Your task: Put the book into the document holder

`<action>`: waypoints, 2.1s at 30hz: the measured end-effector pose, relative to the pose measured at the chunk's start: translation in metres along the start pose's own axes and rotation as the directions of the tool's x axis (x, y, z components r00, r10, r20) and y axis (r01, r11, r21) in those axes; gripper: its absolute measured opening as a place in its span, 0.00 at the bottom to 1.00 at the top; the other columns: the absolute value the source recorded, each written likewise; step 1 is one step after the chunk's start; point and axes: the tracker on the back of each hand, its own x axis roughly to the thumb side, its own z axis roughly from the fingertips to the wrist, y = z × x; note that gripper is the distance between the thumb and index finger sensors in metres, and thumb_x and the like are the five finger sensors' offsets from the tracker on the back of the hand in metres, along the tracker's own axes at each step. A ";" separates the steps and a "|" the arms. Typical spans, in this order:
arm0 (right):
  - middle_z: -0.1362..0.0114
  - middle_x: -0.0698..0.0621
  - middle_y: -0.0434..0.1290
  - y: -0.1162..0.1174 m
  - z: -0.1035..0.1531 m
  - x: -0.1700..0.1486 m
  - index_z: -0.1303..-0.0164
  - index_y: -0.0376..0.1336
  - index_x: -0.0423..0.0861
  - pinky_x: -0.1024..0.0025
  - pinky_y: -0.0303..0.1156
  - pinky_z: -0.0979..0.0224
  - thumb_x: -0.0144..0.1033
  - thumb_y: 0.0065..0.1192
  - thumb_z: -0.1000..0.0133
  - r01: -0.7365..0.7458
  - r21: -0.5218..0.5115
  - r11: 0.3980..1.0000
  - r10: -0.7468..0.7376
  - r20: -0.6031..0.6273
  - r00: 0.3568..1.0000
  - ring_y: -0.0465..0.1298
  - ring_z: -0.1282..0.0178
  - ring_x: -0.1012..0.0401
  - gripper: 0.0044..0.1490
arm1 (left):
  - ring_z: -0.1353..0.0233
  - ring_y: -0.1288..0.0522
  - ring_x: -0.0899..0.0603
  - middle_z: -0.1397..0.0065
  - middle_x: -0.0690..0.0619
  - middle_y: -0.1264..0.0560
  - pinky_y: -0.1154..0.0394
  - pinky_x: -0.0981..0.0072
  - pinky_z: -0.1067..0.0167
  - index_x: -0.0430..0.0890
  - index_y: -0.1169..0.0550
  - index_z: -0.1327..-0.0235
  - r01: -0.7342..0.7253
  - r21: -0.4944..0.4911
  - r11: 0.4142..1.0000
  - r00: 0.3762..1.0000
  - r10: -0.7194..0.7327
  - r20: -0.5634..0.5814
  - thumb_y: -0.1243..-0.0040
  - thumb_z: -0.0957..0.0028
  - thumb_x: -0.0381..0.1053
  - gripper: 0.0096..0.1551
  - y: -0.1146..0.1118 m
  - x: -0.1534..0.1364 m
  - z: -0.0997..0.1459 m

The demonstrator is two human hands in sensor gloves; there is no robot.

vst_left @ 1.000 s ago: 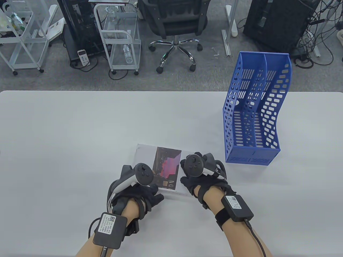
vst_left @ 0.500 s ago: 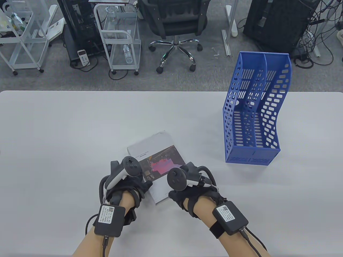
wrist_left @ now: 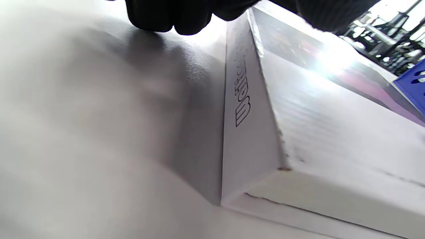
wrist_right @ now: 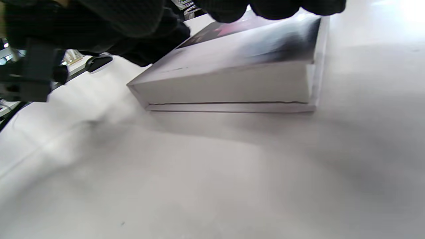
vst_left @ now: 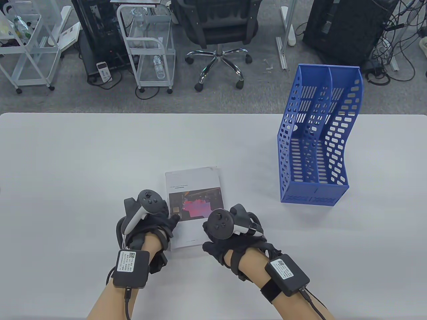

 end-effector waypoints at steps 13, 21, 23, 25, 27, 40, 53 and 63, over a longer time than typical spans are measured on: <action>0.29 0.23 0.42 0.012 -0.006 -0.012 0.33 0.44 0.27 0.23 0.51 0.37 0.52 0.57 0.48 0.236 0.085 0.968 -0.235 -0.023 0.972 0.44 0.34 0.22 0.52 | 0.17 0.61 0.36 0.17 0.48 0.55 0.56 0.36 0.25 0.44 0.43 0.26 -0.278 -0.252 0.927 0.953 0.299 0.051 0.51 0.55 0.72 0.50 -0.013 -0.011 0.003; 0.29 0.25 0.42 0.006 -0.008 -0.031 0.33 0.44 0.29 0.26 0.53 0.36 0.53 0.56 0.47 0.442 0.050 0.896 -0.442 -0.009 0.897 0.47 0.32 0.24 0.51 | 0.19 0.37 0.34 0.18 0.46 0.52 0.42 0.36 0.27 0.46 0.44 0.26 -0.459 -0.122 0.880 0.837 0.474 0.274 0.52 0.54 0.71 0.49 0.020 0.008 0.037; 0.28 0.26 0.42 0.007 -0.009 -0.035 0.33 0.43 0.29 0.26 0.54 0.35 0.52 0.56 0.47 0.514 0.056 0.856 -0.514 -0.005 0.858 0.48 0.31 0.25 0.50 | 0.24 0.27 0.37 0.18 0.46 0.51 0.38 0.38 0.29 0.47 0.43 0.26 -0.432 -0.074 0.899 0.835 0.429 0.344 0.51 0.54 0.70 0.47 0.026 0.018 0.049; 0.27 0.26 0.43 0.008 -0.009 -0.039 0.32 0.43 0.30 0.26 0.53 0.35 0.52 0.56 0.47 0.565 0.060 0.823 -0.566 -0.003 0.824 0.49 0.30 0.25 0.50 | 0.30 0.22 0.39 0.18 0.46 0.49 0.36 0.40 0.30 0.48 0.42 0.26 -0.399 -0.023 0.917 0.839 0.375 0.394 0.51 0.53 0.68 0.45 0.028 0.026 0.058; 0.26 0.27 0.43 0.010 -0.010 -0.043 0.32 0.43 0.31 0.26 0.53 0.34 0.52 0.56 0.47 0.606 0.075 0.792 -0.608 -0.003 0.794 0.49 0.28 0.26 0.49 | 0.33 0.20 0.41 0.18 0.46 0.48 0.35 0.40 0.31 0.49 0.43 0.26 -0.344 0.023 0.939 0.843 0.298 0.447 0.50 0.52 0.66 0.43 0.027 0.036 0.067; 0.25 0.28 0.53 0.000 -0.007 -0.045 0.32 0.50 0.31 0.27 0.55 0.35 0.51 0.55 0.46 0.619 0.076 0.781 -0.623 0.030 0.782 0.56 0.28 0.28 0.45 | 0.45 0.17 0.38 0.20 0.47 0.40 0.32 0.41 0.33 0.61 0.46 0.25 -0.175 0.111 0.978 0.852 0.094 0.515 0.50 0.53 0.67 0.42 0.007 0.069 0.093; 0.34 0.27 0.68 -0.105 -0.010 -0.034 0.39 0.60 0.30 0.32 0.68 0.44 0.51 0.60 0.49 0.472 -0.479 0.740 -0.507 0.063 0.860 0.72 0.41 0.28 0.42 | 0.44 0.16 0.37 0.20 0.46 0.39 0.33 0.40 0.33 0.59 0.46 0.25 -0.174 0.109 0.979 0.852 0.094 0.514 0.50 0.53 0.66 0.42 0.009 0.068 0.091; 0.24 0.29 0.54 -0.143 -0.076 -0.026 0.30 0.49 0.34 0.32 0.69 0.43 0.53 0.65 0.50 0.252 -0.517 0.818 -0.353 -0.105 0.930 0.70 0.37 0.27 0.51 | 0.42 0.17 0.37 0.20 0.46 0.39 0.33 0.40 0.33 0.61 0.47 0.26 -0.189 0.080 0.979 0.843 0.120 0.524 0.50 0.53 0.67 0.41 0.010 0.067 0.088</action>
